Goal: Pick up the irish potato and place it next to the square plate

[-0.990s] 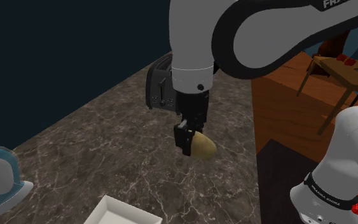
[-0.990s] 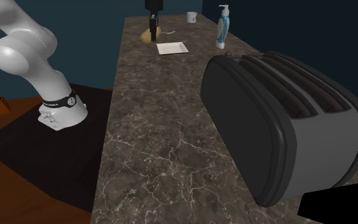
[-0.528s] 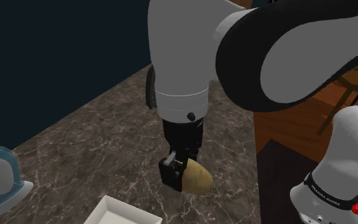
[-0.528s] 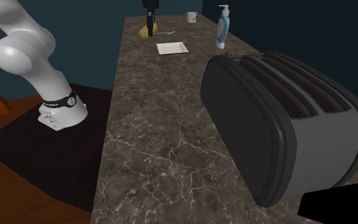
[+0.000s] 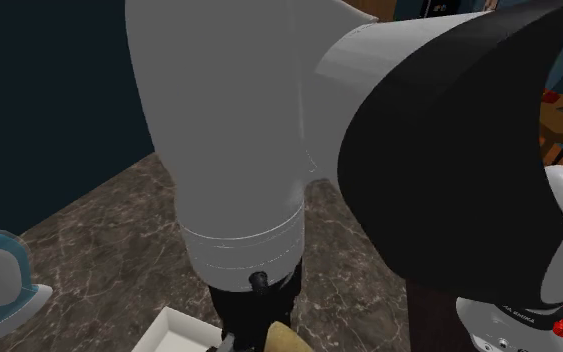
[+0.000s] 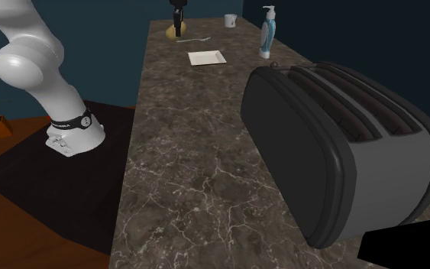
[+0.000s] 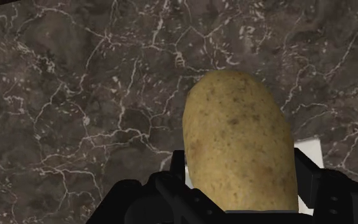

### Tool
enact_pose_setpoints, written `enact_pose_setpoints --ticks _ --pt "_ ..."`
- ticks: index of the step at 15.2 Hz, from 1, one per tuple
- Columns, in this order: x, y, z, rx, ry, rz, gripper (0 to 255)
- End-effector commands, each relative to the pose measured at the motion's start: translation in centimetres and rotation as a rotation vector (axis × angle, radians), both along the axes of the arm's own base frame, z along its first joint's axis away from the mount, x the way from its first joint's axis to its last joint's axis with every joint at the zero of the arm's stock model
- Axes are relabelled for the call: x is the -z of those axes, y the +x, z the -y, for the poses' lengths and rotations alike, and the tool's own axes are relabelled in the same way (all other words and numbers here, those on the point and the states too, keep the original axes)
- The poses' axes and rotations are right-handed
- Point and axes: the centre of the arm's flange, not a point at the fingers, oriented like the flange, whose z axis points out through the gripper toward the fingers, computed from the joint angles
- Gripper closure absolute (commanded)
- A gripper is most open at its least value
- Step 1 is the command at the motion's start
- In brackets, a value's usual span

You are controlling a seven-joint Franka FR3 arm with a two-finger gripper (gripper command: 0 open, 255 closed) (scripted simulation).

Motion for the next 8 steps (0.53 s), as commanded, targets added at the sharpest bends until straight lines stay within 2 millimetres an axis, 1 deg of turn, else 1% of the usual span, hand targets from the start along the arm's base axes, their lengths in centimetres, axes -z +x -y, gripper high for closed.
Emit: enact_pose_setpoints --ticks 1,2,3,8 --pt "-0.1 -1.5 -2.2 0.002 0.000 0.000 255" --pt "-0.1 -2.2 -3.3 0.002 0.000 0.000 255" --pt "-0.1 -2.5 -3.7 0.002 0.000 0.000 255" --pt "2.5 -2.5 -3.7 0.002 0.000 0.000 255"
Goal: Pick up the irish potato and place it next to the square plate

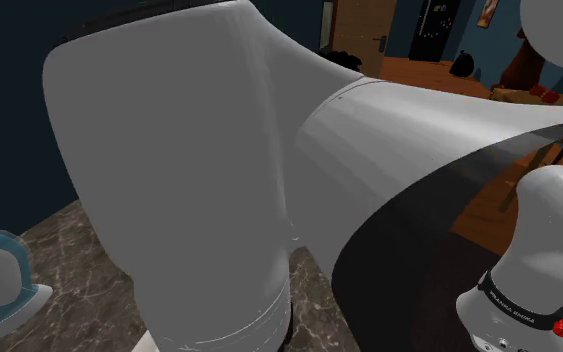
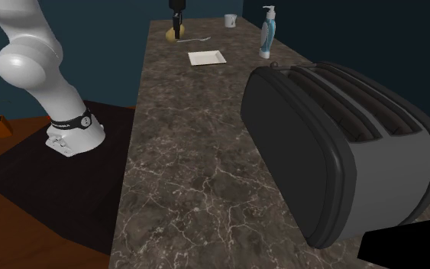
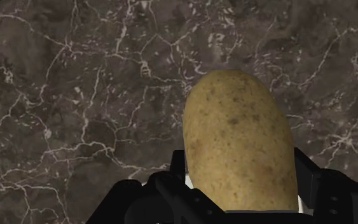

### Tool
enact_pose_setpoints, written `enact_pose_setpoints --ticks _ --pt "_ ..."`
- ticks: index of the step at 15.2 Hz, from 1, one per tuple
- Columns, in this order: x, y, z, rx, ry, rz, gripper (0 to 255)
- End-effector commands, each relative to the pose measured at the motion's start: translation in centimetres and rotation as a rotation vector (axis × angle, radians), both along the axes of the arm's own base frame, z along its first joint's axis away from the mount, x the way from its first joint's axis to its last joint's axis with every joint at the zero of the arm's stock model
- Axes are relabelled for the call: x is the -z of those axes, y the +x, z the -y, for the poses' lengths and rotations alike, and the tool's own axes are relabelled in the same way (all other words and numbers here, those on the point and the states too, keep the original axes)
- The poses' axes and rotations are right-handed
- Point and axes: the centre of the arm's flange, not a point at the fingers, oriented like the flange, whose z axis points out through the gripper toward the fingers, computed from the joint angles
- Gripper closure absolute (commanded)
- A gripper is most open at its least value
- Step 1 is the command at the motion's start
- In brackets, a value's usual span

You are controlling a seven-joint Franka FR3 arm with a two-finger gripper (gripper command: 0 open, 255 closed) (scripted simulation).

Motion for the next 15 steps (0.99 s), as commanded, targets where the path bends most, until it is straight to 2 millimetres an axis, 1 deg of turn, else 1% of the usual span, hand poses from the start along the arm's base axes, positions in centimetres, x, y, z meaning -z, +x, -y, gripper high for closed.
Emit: enact_pose_setpoints --ticks 1,15 --pt "0.9 -0.1 -0.1 0.000 0.000 0.000 255" --pt "8.3 -0.1 -0.1 0.000 0.000 0.000 255"
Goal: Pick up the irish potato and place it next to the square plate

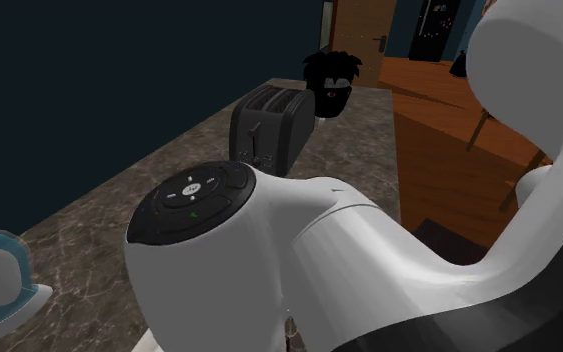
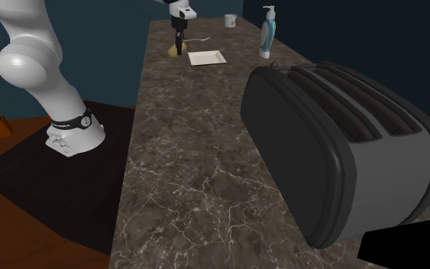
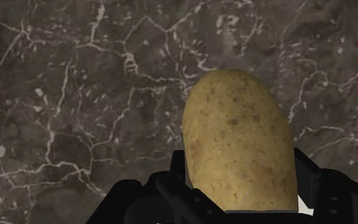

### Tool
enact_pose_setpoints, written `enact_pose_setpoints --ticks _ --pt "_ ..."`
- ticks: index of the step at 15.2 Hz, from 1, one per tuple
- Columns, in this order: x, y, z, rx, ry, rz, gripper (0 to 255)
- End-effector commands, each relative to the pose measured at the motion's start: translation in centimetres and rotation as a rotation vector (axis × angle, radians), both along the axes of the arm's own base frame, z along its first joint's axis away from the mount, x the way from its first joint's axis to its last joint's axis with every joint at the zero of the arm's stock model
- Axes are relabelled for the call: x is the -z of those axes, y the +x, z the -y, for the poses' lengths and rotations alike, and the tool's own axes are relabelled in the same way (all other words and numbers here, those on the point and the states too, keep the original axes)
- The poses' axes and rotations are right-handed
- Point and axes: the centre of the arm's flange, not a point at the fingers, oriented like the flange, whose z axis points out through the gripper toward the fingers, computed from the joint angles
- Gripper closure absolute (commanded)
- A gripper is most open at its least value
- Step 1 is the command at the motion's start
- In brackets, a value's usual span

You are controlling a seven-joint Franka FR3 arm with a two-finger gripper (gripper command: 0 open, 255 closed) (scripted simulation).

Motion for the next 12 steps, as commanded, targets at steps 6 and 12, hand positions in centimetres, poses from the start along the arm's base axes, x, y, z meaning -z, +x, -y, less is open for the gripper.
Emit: enact_pose_setpoints --ticks 6,12 --pt "2.1 -0.1 0.0 0.000 0.000 0.000 255" --pt "2.1 -0.1 0.0 0.000 0.000 0.000 0"
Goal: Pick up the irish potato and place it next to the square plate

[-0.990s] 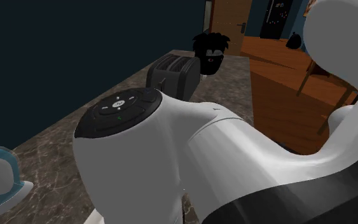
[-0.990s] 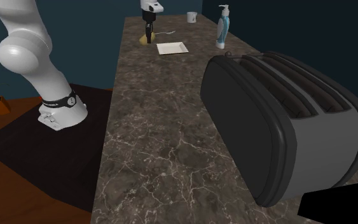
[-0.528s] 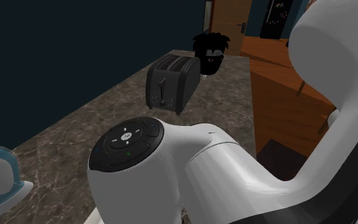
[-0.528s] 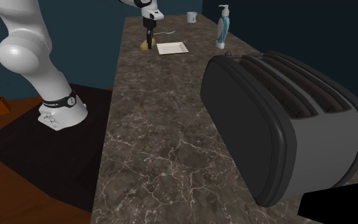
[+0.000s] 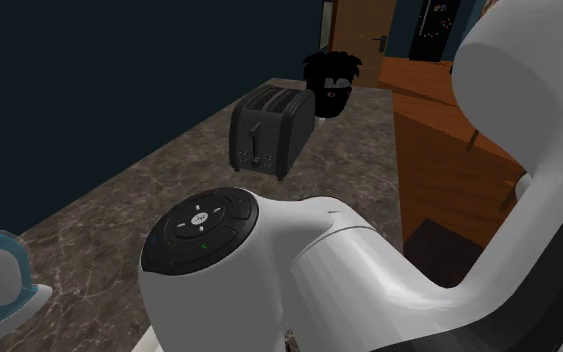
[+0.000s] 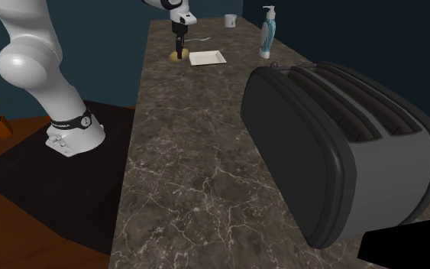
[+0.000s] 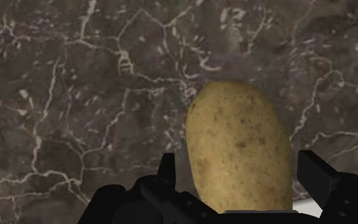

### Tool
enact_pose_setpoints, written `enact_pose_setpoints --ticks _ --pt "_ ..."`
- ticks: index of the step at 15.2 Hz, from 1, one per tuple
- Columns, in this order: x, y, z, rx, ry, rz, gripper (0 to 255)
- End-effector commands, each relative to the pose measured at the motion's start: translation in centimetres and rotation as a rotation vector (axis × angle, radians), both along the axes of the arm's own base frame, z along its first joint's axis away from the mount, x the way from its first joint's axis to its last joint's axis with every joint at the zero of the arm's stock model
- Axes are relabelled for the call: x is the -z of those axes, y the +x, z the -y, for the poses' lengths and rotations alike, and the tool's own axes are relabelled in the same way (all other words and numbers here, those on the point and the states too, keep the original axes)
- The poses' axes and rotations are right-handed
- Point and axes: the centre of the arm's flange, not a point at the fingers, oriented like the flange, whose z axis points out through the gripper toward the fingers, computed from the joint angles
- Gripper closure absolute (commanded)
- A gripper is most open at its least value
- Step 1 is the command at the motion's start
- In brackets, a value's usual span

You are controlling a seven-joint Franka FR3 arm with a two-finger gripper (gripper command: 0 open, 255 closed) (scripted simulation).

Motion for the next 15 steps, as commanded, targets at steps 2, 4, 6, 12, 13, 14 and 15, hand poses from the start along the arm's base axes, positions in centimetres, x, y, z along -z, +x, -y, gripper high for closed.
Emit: enact_pose_setpoints --ticks 2,4,6,12,13,14,15 --pt "0.0 0.0 0.0 0.000 0.000 0.000 0" --pt "0.0 0.0 0.0 0.000 0.000 0.000 0" --pt "-2.6 0.3 0.0 0.000 0.000 0.000 0" --pt "-5.0 0.6 0.1 0.000 0.000 0.000 0" --pt "-5.0 0.6 0.1 0.000 0.000 0.000 0" --pt "-5.0 0.6 0.1 0.000 0.000 0.000 0" --pt "-5.0 0.6 0.1 0.000 0.000 0.000 0"
